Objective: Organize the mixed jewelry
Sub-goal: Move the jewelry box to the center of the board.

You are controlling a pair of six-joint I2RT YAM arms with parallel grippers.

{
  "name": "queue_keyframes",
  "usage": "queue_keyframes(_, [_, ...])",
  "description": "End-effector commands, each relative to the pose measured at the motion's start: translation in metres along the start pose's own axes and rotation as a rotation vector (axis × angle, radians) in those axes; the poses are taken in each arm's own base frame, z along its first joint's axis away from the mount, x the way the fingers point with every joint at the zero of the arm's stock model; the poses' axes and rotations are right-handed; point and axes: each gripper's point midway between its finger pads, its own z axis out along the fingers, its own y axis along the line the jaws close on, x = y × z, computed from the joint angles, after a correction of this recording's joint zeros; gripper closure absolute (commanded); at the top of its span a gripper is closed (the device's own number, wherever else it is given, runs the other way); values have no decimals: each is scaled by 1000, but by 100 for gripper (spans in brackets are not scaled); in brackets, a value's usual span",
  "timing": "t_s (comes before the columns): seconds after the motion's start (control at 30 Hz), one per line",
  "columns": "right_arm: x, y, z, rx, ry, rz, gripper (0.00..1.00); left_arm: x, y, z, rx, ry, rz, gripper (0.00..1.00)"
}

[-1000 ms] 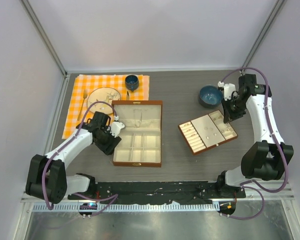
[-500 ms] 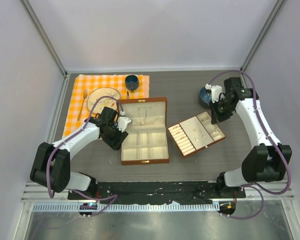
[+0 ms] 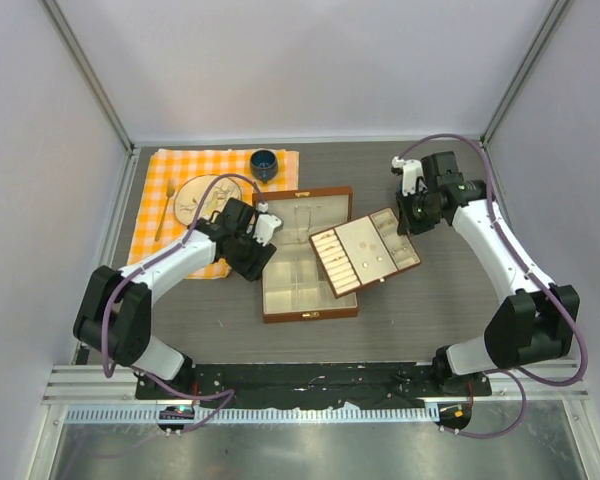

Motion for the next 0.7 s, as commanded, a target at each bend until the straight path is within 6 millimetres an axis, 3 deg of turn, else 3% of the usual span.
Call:
queue_keyframes(0.0, [-21, 23, 17, -30, -72, 27, 99, -56, -1, -2, 1, -149, 0, 41])
queue_keyframes(0.2, [-26, 38, 30, -51, -83, 73, 99, -78, 1, -11, -8, -211, 6, 41])
queue_keyframes(0.37, [-19, 48, 40, -53, -52, 108, 99, -89, 6, -25, -46, -271, 16, 40])
queue_keyframes(0.67, [-13, 66, 41, -17, -30, 102, 99, -87, 39, -57, -159, -354, 14, 38])
